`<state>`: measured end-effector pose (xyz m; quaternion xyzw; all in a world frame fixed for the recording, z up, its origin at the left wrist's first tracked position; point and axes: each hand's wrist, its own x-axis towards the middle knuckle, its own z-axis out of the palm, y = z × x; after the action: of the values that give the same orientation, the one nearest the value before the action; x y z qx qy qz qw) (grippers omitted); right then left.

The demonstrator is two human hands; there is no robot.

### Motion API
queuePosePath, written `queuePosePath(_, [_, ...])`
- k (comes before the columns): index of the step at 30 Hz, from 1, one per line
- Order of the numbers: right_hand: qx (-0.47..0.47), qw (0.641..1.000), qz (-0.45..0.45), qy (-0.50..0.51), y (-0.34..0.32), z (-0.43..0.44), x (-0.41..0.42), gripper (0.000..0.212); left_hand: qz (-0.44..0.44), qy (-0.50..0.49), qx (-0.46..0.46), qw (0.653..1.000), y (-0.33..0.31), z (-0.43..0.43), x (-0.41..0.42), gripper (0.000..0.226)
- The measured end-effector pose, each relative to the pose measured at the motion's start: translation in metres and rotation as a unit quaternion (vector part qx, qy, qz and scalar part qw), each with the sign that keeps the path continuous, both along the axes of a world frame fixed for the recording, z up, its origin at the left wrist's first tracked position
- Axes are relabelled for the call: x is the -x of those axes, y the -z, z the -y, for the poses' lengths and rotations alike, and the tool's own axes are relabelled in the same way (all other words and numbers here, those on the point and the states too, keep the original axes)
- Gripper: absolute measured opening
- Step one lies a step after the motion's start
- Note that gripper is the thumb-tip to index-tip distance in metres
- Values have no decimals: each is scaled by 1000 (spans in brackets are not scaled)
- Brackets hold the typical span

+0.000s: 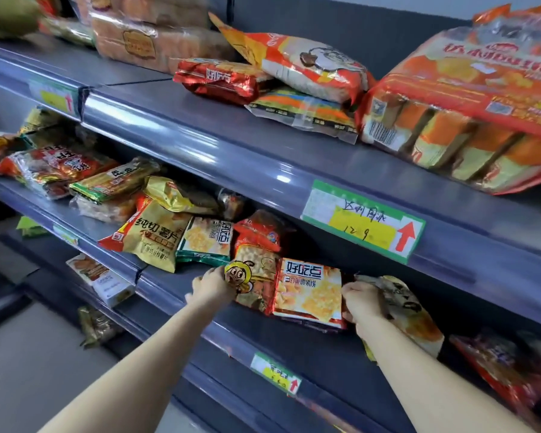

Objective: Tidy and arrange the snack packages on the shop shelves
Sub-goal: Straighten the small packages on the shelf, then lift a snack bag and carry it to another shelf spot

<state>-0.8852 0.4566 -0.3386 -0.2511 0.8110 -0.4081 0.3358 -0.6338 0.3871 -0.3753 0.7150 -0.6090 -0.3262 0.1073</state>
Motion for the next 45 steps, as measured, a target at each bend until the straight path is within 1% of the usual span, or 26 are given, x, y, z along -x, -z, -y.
queuePosePath(2, [18, 999, 24, 17, 6, 5, 1, 20, 9, -12, -32, 999, 5, 10, 5, 38])
queuePosePath(4, [16, 1000, 9, 3, 10, 11, 1, 9, -12, -28, -60, 998, 12, 21, 8, 45])
queuePosePath(5, [18, 1000, -7, -9, 12, 13, 0, 7, -28, -48, -64, 996, 13, 24, 8, 49])
queuePosePath(7, [18, 998, -46, -32, 13, 15, -3, 7, -59, -94, -47, 993, 17, 31, 7, 48])
queuePosePath(9, [11, 995, -84, -48, 13, 18, -9, 11, -106, -125, -20, 986, 15, 33, 6, 39])
queuePosePath(12, [-10, 991, -118, -55, 10, 19, -19, 3, -173, -129, 13, 976, 5, 31, 12, 25])
queuePosePath(15, [-29, 987, -141, -75, 3, 19, -33, 14, -195, -109, 53, 973, -12, 28, 12, 19])
queuePosePath(17, [-45, 983, -148, -95, -2, 19, -44, 19, -203, -88, 80, 972, -29, 26, 5, 18])
queuePosePath(19, [-67, 980, -162, -97, -7, 17, -55, 26, -230, -70, 88, 967, -45, 25, -8, 23])
queuePosePath(22, [-81, 976, -172, -106, -14, 12, -72, 33, -265, -51, 101, 958, -71, 18, -39, 16])
queuePosePath(26, [-48, 985, -126, -105, -28, 1, -106, 31, -330, -26, 78, 940, -94, 7, -82, 23])
queuePosePath(27, [-41, 987, -113, -108, -35, -3, -117, 33, -354, -13, 65, 933, -97, 4, -90, 26])
queuePosePath(28, [-29, 990, -80, -110, -42, -7, -128, 37, -376, -7, 52, 925, -102, -2, -98, 30])
queuePosePath(30, [-28, 993, 36, -111, -56, -15, -148, 44, -429, 1, 34, 903, -108, -12, -112, 34])
queuePosePath(32, [-47, 975, 166, -142, -68, -26, -165, 55, -489, 3, 18, 872, -110, -22, -124, 36])
queuePosePath(34, [-2, 955, 245, -168, -75, -34, -178, 60, -539, 14, -8, 842, -114, -33, -133, 34])
queuePosePath(35, [29, 948, 267, -173, -77, -38, -184, 62, -554, 25, -21, 832, -114, -38, -136, 33])
queuePosePath(37, [68, 950, 254, -169, -81, -46, -196, 61, -572, 40, -41, 819, -118, -51, -141, 30])
queuePosePath(39, [79, 957, 230, -158, -85, -56, -202, 63, -579, 54, -64, 811, -123, -63, -147, 29])
queuePosePath(40, [84, 956, 236, -154, -88, -62, -204, 69, -585, 56, -82, 805, -125, -67, -151, 27])
queuePosePath(42, [78, 957, 235, -151, -94, -76, -204, 98, -569, 76, -109, 811, -127, -74, -159, 14])
queuePosePath(43, [73, 956, 236, -159, -99, -85, -203, 106, -549, 89, -123, 822, -131, -78, -162, 27])
queuePosePath(44, [72, 951, 248, -169, -106, -95, -202, 96, -526, 102, -136, 833, -132, -81, -165, 47])
queuePosePath(45, [73, 947, 256, -181, -113, -106, -201, 72, -508, 115, -143, 841, -131, -83, -166, 63])
